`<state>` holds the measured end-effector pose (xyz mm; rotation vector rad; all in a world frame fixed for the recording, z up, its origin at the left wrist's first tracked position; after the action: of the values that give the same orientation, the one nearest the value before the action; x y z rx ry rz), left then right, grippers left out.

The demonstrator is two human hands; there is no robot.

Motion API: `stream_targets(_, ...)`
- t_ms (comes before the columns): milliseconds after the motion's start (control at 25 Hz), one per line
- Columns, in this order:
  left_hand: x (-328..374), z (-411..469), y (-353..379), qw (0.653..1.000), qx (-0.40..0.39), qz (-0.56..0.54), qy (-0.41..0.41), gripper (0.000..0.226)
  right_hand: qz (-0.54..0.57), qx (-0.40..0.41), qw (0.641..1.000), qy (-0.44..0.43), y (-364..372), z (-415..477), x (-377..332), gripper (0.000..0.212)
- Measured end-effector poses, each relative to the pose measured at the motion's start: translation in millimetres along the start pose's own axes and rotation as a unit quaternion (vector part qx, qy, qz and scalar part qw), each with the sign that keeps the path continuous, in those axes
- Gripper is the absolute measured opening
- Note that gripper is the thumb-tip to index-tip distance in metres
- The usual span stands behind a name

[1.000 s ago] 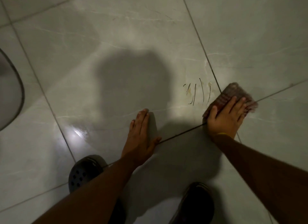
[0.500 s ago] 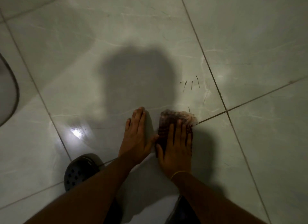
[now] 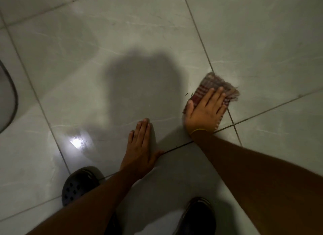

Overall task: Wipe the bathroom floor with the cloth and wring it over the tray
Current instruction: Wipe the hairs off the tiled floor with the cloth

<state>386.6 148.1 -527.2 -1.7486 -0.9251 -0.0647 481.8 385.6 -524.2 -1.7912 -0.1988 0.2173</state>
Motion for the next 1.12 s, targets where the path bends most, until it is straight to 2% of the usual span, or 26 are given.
stream_targets(160,-2.0,-0.4,-0.7,1.000,-0.003,-0.014,0.007,0.100,-0.015,-0.033,0.986,-0.164,21.3,-93.4,6.5,0.088)
stream_targets(240,-2.0,-0.8,-0.7,1.000,-0.004,-0.019,0.007,0.100,-0.014,-0.066,0.982,-0.177,28.9,-140.6,36.6,0.089)
stream_targets(360,-2.7,-0.4,-1.1,1.000,-0.001,-0.020,0.011,0.099,-0.004,-0.082,0.995,-0.056,23.9,-154.2,80.8,0.094)
stream_targets(480,-3.0,-1.1,-2.2,1.000,-0.001,-0.021,0.014,0.100,0.020,-0.038,0.993,0.113,6.1,-82.1,97.1,0.093)
stream_targets(520,-2.8,-1.5,-2.1,1.000,-0.003,-0.022,0.014,0.100,0.029,-0.029,0.988,0.146,-0.1,-48.3,92.2,0.093)
stream_targets(600,-2.1,-1.7,-2.1,1.000,-0.002,-0.023,0.013,0.100,0.043,-0.017,0.987,0.156,-9.5,11.2,61.9,0.094)
stream_targets(680,-1.7,-1.1,-3.3,1.000,-0.001,-0.025,0.013,0.100,0.042,-0.002,0.994,0.106,-12.6,35.3,13.8,0.092)
stream_targets(800,-3.6,0.0,-5.0,0.999,-0.001,-0.035,0.016,0.099,0.010,0.004,0.996,-0.090,1.2,-4.0,-37.2,0.087)
stream_targets(920,-5.3,-0.6,-3.9,0.998,0.004,-0.053,0.015,0.099,-0.012,-0.043,0.964,-0.264,26.0,-89.9,-13.4,0.085)
stream_targets(1000,-5.8,-1.6,-2.9,0.998,0.006,-0.058,0.016,0.100,-0.020,-0.072,0.950,-0.303,33.8,-135.0,36.3,0.087)
stream_targets(1120,-5.2,-1.7,-2.6,0.998,0.010,-0.057,0.021,0.101,-0.030,-0.099,0.970,-0.221,21.8,-138.6,112.7,0.092)
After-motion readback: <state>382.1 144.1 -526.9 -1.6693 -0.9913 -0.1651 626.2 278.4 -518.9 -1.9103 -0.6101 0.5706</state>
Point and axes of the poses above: each hand's wrist, its own z-axis towards the middle knuckle, its own y-axis out of the palm, x = y × z, the point moved 1 cm from there along z, towards the middle knuckle, and after that the axes turned 1 degree about -z, right-handed, at the moved point
